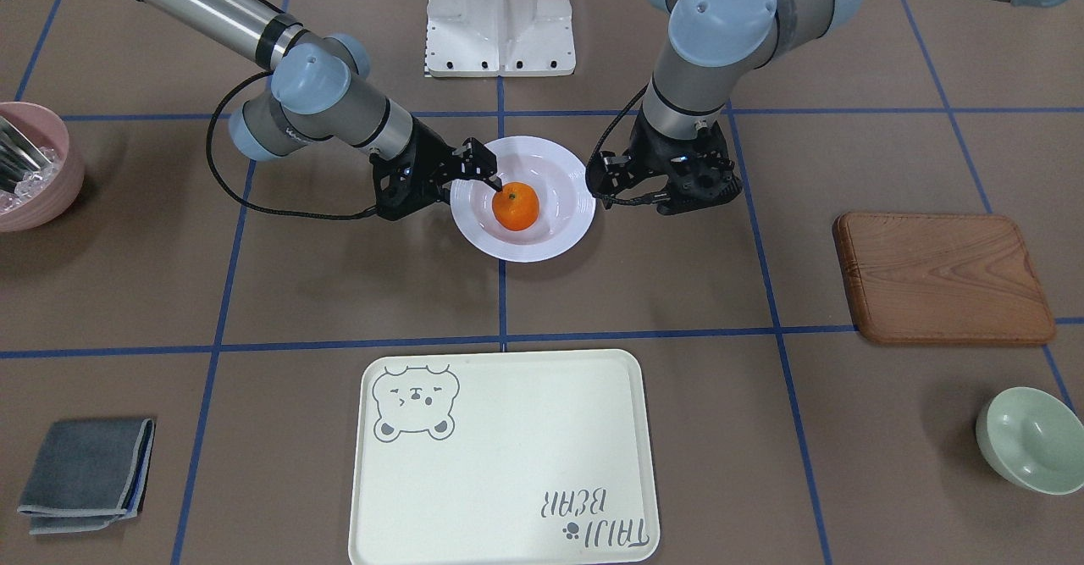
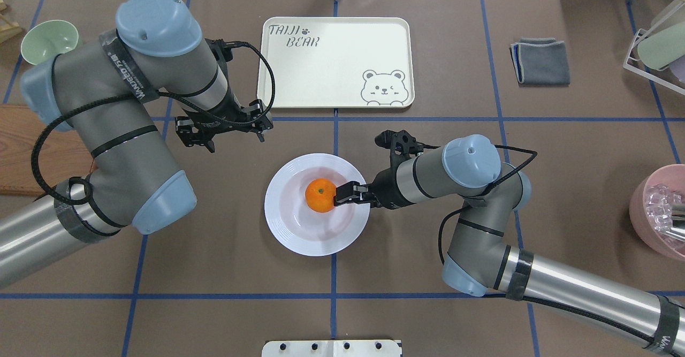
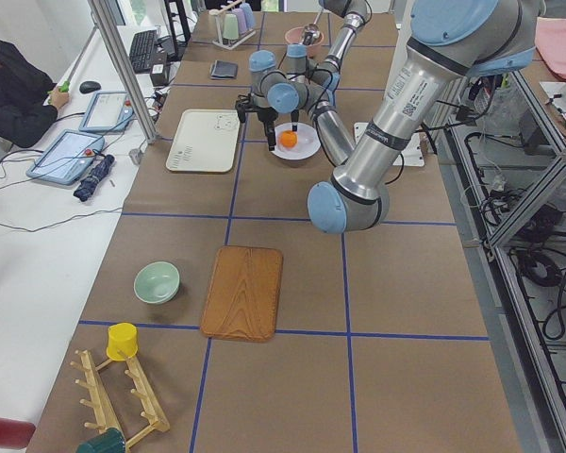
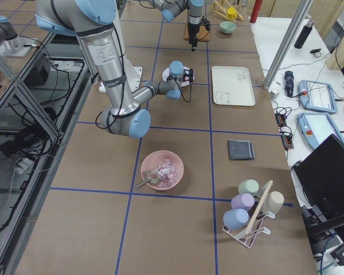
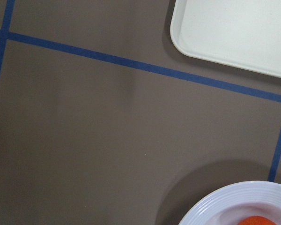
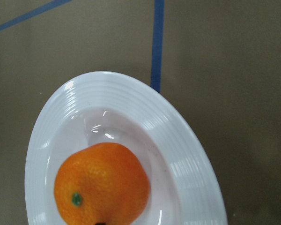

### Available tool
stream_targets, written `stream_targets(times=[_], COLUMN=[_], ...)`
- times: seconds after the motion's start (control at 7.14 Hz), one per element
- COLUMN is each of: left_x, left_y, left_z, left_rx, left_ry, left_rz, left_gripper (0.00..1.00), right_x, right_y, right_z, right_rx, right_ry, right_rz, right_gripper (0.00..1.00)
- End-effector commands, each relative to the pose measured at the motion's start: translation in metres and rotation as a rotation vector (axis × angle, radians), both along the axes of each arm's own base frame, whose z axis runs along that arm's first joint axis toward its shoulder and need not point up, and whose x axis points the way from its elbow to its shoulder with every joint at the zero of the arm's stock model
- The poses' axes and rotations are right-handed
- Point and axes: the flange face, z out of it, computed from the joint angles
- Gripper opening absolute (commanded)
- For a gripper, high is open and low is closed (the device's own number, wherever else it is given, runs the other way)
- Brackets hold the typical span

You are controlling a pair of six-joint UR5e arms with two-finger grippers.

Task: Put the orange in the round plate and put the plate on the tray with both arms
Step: 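Grip the white plate rim with the right gripper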

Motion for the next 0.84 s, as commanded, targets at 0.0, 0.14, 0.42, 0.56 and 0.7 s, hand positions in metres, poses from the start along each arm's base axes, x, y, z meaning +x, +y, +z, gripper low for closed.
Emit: stream_targets(times=[0.0,0.14,0.42,0.56,0.7], left_x=[0.0,0.0,-0.022,-0.036,-0.05], left_y=[0.0,0.0,-0.015,-0.02,-0.024], left_z=[0.0,0.0,-0.003,-0.004,0.004], left_rx=[0.0,0.0,0.014,0.048,0.045], left_ry=[0.0,0.0,0.003,-0.005,-0.037], left_rz=[0.0,0.0,-0.024,0.001,0.011], left_gripper=[0.98,0.98,0.98,0.98,0.98], right_x=[0.002,0.003,0.008,0.011,0.014], right_y=[-0.001,-0.002,-0.005,-0.007,-0.008], right_z=[-0.003,-0.004,-0.009,-0.01,-0.013], right_rx=[0.007,0.008,0.015,0.021,0.029], right_ry=[-0.013,-0.015,-0.028,-0.042,-0.057], right_rz=[0.002,0.005,0.011,0.016,0.021], right_gripper=[0.36,0.26,0.13,0.08,0.0])
